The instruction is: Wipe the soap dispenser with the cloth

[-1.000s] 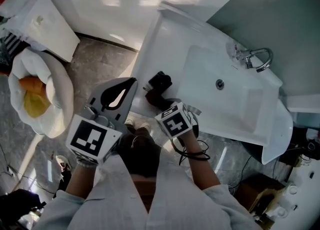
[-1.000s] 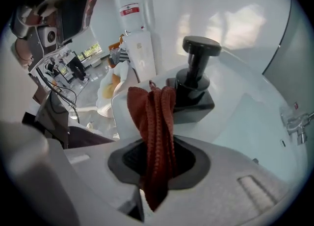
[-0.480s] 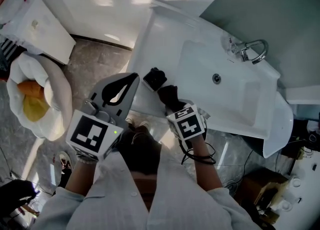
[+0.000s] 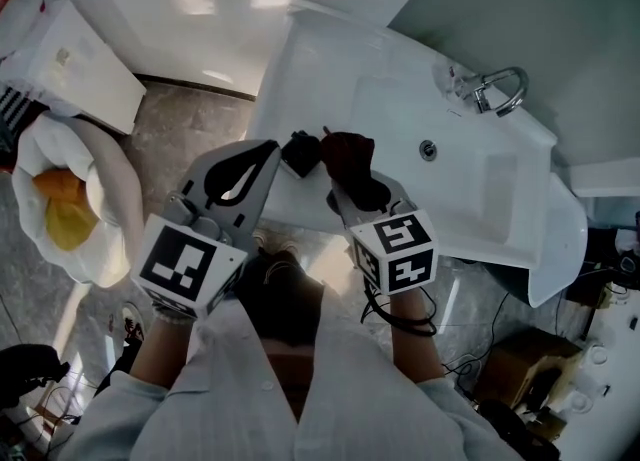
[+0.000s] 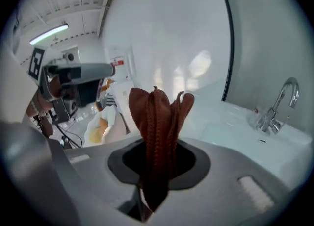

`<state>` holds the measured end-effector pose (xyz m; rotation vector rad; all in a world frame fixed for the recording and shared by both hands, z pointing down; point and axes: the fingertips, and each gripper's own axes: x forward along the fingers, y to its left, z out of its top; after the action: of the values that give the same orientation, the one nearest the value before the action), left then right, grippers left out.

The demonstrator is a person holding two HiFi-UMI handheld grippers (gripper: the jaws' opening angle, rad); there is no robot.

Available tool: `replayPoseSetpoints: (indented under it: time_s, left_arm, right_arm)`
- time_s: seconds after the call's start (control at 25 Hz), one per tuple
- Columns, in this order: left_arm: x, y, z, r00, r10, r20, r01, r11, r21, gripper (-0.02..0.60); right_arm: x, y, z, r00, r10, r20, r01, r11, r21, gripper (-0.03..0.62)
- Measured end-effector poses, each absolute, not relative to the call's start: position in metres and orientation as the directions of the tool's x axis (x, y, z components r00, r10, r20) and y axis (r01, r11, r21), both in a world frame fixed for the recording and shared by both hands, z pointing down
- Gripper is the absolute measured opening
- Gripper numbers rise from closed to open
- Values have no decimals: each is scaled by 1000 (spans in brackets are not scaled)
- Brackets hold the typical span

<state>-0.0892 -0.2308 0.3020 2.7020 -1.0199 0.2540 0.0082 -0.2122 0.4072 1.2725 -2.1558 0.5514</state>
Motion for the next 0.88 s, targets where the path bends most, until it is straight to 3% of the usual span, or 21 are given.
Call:
replayPoseSetpoints:
  time_s: [0.28,0.88]
  left_arm:
    - [-81,-233,298,769,-595,234,-634,-756,161,5]
    - [-81,-220,301,828,-519,213,-551,-824,136,5]
  right_arm:
    - [19,-226,347,-367,-816,447,-928,352,-120,83]
    - [24,-199,338,-264,-887,379,-964,227,-142,83]
